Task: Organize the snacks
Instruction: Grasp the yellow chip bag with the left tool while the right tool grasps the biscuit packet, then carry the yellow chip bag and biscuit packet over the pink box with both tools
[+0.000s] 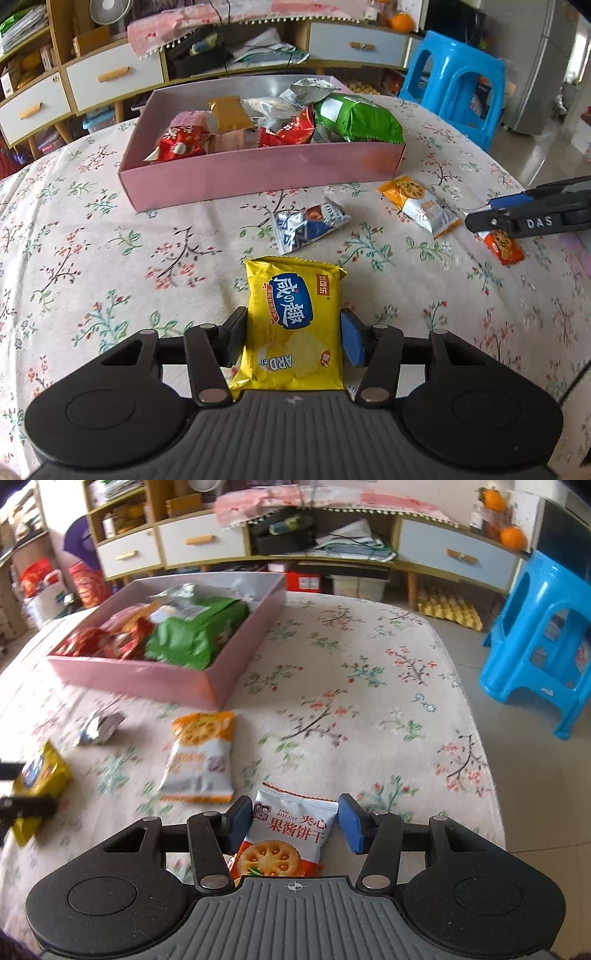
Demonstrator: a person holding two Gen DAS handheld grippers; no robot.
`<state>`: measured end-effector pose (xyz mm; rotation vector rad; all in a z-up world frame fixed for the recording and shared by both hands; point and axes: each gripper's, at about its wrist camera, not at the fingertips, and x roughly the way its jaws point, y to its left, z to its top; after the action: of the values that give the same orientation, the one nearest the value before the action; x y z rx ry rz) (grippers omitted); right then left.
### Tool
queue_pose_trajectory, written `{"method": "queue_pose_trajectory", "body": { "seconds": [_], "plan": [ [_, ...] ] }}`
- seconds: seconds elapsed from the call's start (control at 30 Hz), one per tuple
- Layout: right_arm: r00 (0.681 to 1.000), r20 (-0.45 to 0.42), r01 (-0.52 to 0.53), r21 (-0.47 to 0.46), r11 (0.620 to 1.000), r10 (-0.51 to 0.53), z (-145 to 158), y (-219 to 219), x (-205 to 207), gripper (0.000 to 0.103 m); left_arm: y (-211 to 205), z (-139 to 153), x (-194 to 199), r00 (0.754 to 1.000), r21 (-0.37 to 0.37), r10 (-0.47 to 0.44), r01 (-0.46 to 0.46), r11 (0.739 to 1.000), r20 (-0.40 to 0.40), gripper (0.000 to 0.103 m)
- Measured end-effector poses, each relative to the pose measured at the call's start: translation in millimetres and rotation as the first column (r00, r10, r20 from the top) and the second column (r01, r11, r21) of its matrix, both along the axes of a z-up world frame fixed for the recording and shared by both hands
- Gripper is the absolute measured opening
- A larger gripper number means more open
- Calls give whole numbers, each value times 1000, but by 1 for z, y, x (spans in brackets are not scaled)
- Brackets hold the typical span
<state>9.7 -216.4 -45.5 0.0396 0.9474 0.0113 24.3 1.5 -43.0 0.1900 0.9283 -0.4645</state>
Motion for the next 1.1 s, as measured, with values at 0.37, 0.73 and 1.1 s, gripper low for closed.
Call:
{"method": "queue_pose_trajectory", "body": {
  "seconds": [0.37, 0.73, 1.1],
  "plan": [
    [987, 53, -146, -66, 987, 150, 1, 28, -33, 73, 14, -1, -11, 998, -63, -23, 27, 998, 57, 67],
    [990, 29, -140, -41, 989, 141, -2, 25, -59, 65, 14, -3, -13, 998, -71, -30, 34, 997, 53, 63],
    [979, 46, -201, 20, 979, 200, 3, 50, -54, 41, 17, 2, -11, 999, -82, -12, 15, 997, 39, 46]
  ]
}}
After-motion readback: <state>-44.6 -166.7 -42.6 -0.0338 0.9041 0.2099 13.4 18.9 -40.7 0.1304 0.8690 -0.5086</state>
